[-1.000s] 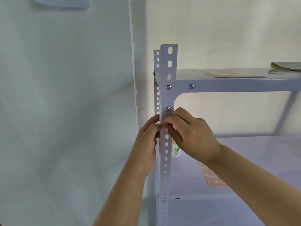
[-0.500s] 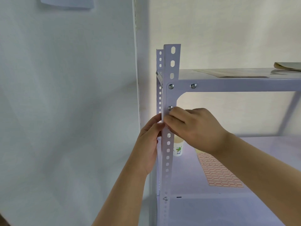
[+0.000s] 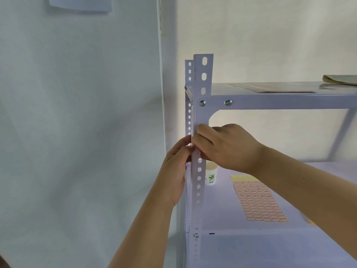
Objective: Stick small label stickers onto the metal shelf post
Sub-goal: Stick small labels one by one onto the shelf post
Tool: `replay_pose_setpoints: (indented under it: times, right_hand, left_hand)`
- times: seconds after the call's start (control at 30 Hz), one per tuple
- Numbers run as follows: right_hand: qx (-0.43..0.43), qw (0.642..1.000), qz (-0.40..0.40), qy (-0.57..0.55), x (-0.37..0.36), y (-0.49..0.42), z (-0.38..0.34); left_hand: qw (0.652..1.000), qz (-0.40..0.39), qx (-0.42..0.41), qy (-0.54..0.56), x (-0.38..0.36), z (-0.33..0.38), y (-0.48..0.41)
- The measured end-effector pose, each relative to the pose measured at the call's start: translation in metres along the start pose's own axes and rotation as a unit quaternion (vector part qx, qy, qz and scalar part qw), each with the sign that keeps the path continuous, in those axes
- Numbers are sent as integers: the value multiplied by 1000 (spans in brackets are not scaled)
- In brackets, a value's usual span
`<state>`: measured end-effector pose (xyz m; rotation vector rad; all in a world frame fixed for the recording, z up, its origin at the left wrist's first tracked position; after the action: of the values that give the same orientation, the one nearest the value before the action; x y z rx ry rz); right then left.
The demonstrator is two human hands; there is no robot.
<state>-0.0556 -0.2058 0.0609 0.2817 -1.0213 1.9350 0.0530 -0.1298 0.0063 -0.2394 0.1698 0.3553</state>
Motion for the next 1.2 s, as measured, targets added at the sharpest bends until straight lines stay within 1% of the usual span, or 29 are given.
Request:
replay_pose_setpoints:
  times: [0.13,0.23,0.4,0.53,0.73,0.83,0.93,1.0,1.07,1.13,1.2]
  right_hand:
    - [-36,996,24,-81,3,11,6]
    - [-57,991,48,-111,3,15,5]
    - [-68,991,61,-101,2,13,2]
    - [-64,993,55,-79,1,12,0]
    - [-80,994,36,-63,1,12,-8]
    - [-91,992,29,-85,-1,18,-9]
    - [-119,985,48,-116,0,26,-8]
    - [-153,974,80,-147,3,30,-7]
    - [-201,954,122,-186,4,34,-6]
    - [-261,923,156,-235,3,37,-8]
    - [-319,885,179,-287,1,40,-14]
  left_hand:
    - [1000,5,4,29,-1,-1,-1]
    - [999,-1,1,37,-2,1,1]
    - [999,-10,-3,34,-3,1,1]
    - [999,-4,-7,31,-1,-1,0]
    - [999,-8,-5,33,-1,-1,1]
    - [999,-8,-4,39,-2,0,2]
    - [999,-5,-7,38,-3,-1,2]
    - [1000,-4,-16,27,-3,-1,1]
    - [1000,-2,-20,17,-3,-2,1]
    - [1000,-2,-20,16,-4,-3,0]
    - [1000,-6,-18,16,-4,-4,-1]
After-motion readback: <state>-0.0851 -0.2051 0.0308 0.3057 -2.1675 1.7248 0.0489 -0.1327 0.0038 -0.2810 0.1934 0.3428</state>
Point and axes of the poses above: each hand's wrist, its own y-axis away from the middle knuckle, its own x-axis out of the back of the hand, z = x × y, the point moved 3 cm from there along -y, towards the middle knuckle, and after that the axes turned 4 degrees about -y, right-handed, at the moved point
